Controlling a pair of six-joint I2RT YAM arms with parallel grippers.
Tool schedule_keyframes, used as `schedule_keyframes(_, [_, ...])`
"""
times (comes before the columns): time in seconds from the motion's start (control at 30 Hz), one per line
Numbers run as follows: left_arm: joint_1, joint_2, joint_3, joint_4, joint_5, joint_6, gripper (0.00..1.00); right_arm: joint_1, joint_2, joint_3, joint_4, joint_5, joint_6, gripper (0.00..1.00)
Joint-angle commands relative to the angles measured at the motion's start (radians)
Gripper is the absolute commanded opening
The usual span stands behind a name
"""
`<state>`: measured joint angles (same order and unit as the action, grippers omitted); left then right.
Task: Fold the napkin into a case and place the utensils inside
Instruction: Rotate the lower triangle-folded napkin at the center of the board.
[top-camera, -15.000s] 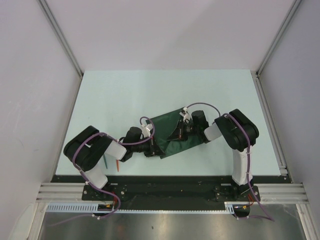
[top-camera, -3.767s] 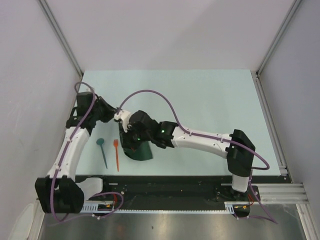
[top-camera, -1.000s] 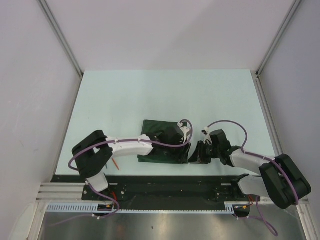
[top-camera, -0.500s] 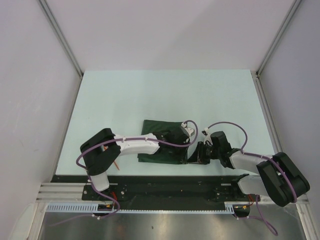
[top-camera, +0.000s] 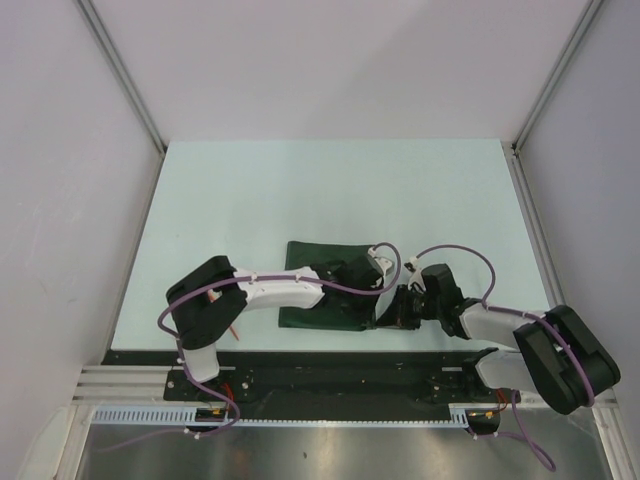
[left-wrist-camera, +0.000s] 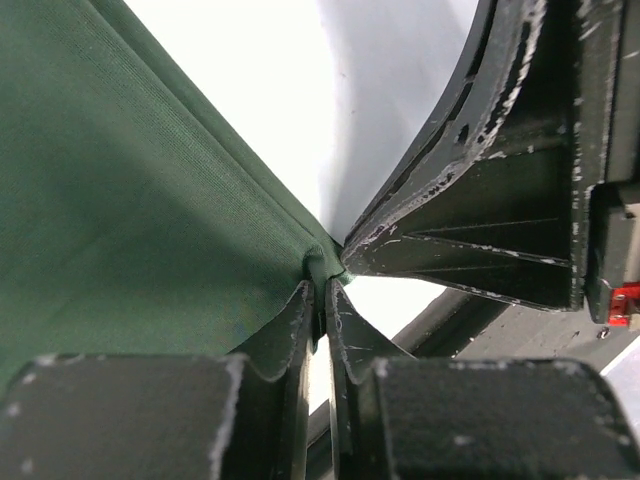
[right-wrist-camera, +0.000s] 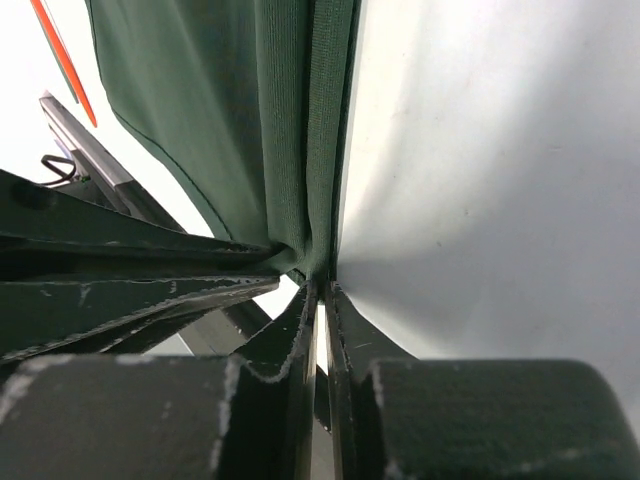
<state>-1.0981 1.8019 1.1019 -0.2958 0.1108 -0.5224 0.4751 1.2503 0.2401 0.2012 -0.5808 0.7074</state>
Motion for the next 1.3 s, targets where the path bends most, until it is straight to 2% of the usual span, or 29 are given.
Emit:
schedule_keyframes(0.0, [-0.016, 0.010, 0.046, 0.004, 0.026, -0.004, 0.18, -0.009, -0.023, -0.010, 0.021, 0.006, 0.007, 0.10])
schedule_keyframes(0.07, [-0.016, 0.016, 0.050, -0.011, 0.015, -0.001, 0.22, -0.009, -0.028, -0.010, 0.011, 0.006, 0.009, 0.11])
schedule_keyframes(0.2, [-0.016, -0.071, 0.033, -0.002, 0.016, 0.007, 0.49, -0.021, -0.060, 0.011, -0.071, 0.022, -0.029, 0.13])
schedule_keyframes(0.3, [-0.006, -0.172, 0.030, 0.003, 0.042, 0.016, 0.62, -0.038, -0.109, 0.039, -0.160, 0.033, -0.068, 0.16])
schedule_keyframes(0.33, [0.000, -0.191, 0.041, 0.000, 0.076, 0.016, 0.63, -0.042, -0.133, 0.048, -0.184, 0.035, -0.081, 0.17])
schedule_keyframes(0.43, [0.021, -0.275, 0.033, -0.005, 0.092, 0.016, 0.62, -0.041, -0.182, 0.114, -0.316, 0.070, -0.131, 0.20])
schedule_keyframes(0.47, [0.030, -0.298, 0.026, -0.014, 0.087, 0.015, 0.59, -0.032, -0.195, 0.137, -0.365, 0.082, -0.144, 0.20])
schedule_keyframes(0.57, [0.099, -0.381, -0.045, -0.008, 0.078, -0.007, 0.49, 0.000, -0.206, 0.203, -0.367, 0.072, -0.129, 0.22])
schedule_keyframes(0.67, [0.252, -0.452, -0.137, 0.000, 0.085, -0.037, 0.45, 0.055, -0.136, 0.255, -0.303, 0.044, -0.102, 0.22])
schedule_keyframes(0.87, [0.475, -0.553, -0.283, 0.035, 0.174, -0.082, 0.45, 0.146, 0.030, 0.249, -0.103, -0.016, -0.026, 0.20])
schedule_keyframes(1.07, [0.564, -0.615, -0.335, 0.020, 0.184, -0.056, 0.45, 0.094, 0.026, 0.141, -0.138, 0.009, -0.081, 0.19])
schedule_keyframes(1.27, [0.632, -0.636, -0.333, 0.001, 0.196, -0.033, 0.46, 0.069, 0.023, 0.146, -0.195, 0.056, -0.132, 0.19])
